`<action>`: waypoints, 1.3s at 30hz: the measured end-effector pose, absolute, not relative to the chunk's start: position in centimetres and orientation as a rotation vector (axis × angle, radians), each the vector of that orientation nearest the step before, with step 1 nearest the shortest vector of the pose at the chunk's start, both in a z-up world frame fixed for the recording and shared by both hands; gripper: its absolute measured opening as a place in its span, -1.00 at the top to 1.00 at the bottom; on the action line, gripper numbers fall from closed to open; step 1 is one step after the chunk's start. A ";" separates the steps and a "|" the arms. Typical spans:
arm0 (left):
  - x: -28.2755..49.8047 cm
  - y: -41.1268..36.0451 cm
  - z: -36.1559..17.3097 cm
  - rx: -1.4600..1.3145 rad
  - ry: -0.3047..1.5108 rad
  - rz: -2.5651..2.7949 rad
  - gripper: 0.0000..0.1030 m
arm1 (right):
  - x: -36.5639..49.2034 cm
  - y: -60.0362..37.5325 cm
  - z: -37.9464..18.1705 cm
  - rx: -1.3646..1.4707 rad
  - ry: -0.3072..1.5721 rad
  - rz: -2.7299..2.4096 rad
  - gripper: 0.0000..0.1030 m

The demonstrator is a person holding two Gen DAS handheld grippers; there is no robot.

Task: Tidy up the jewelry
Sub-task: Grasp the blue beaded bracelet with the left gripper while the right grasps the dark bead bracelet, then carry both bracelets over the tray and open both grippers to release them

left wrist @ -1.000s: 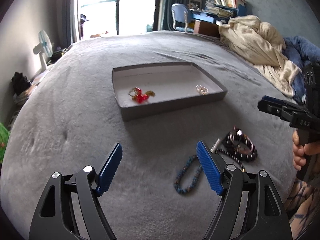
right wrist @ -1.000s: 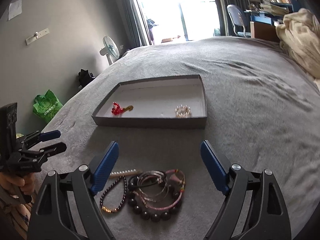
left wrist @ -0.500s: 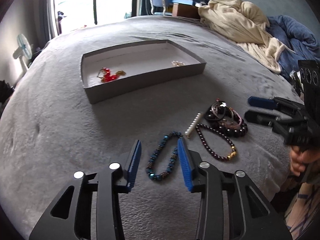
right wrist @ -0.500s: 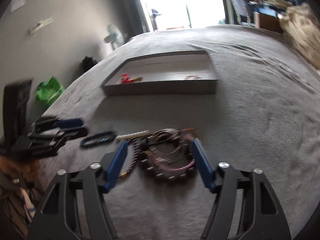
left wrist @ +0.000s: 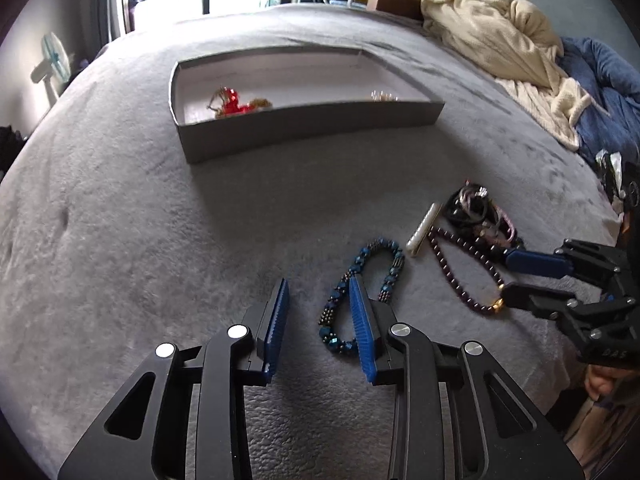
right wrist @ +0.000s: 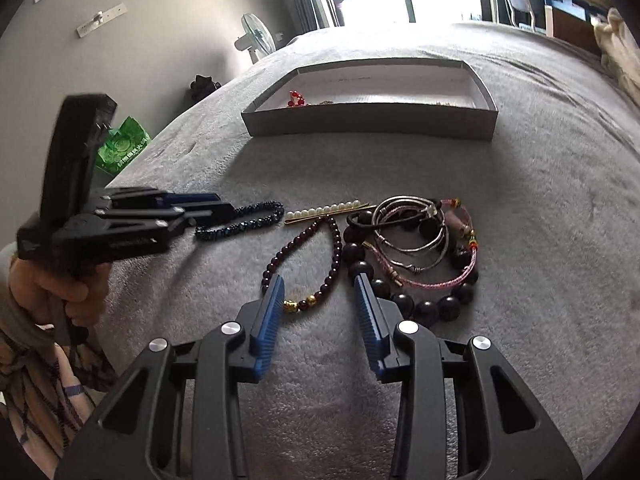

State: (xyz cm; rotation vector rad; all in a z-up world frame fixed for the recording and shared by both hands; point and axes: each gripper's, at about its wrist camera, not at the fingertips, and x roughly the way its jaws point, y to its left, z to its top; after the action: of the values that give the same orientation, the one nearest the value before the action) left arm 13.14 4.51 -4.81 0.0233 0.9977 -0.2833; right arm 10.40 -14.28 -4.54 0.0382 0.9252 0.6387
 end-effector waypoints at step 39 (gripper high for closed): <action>13.8 4.3 -1.0 -0.028 0.889 -0.365 0.85 | 12.8 -14.0 -2.2 0.144 0.881 0.708 0.89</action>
State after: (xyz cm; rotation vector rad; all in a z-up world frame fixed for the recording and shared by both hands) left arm 13.83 4.33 -1.05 -0.0278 0.8894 -0.3655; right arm 12.76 -14.03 -2.19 0.1439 0.8811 0.7085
